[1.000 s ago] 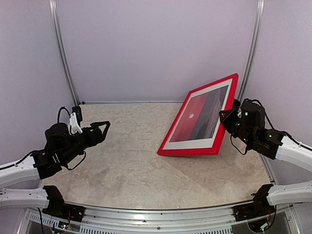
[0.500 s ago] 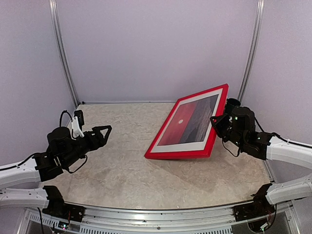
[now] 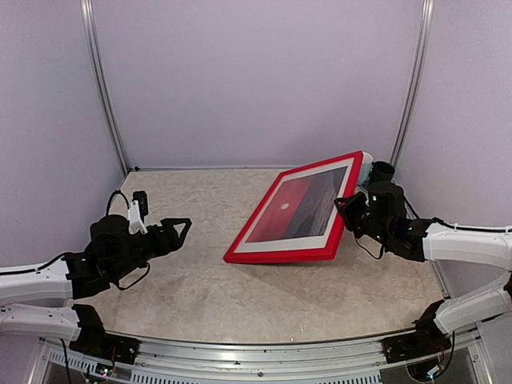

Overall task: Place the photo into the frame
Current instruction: Turn over the photo frame.

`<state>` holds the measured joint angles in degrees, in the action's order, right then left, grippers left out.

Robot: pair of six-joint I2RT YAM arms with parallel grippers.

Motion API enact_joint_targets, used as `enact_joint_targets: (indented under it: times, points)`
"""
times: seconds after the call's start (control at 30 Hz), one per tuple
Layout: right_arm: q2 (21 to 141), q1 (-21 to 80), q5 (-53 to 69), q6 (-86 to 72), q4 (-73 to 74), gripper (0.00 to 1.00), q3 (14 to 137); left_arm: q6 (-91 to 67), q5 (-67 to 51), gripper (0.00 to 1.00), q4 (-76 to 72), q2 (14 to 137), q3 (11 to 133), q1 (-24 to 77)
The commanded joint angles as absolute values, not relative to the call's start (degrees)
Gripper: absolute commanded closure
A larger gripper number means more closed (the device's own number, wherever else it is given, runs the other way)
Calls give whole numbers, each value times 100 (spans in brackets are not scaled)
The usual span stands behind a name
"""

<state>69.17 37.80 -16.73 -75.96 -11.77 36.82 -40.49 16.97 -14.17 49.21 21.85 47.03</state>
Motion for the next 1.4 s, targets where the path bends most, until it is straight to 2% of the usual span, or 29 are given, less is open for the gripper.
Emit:
enact_joint_targets:
  times: [0.0, 0.3, 0.9, 1.37]
  points:
    - [7112, 3752, -1688, -7088, -1542, 100, 3630, -4117, 1784, 13, -1573, 5046, 2145, 4785]
    - [7482, 3753, -1581, -7102, -1671, 99, 3581, -4131, 1828, 13, -1621, 5157, 2127, 4832]
    - [8063, 3725, -1266, -7128, -2094, 75, 3481, -4147, 1828, 13, -1716, 5335, 2127, 4864]
    - [8524, 3709, -1023, -7224, -2622, 63, 3236, -4148, 1853, 13, -1714, 5300, 2091, 4868]
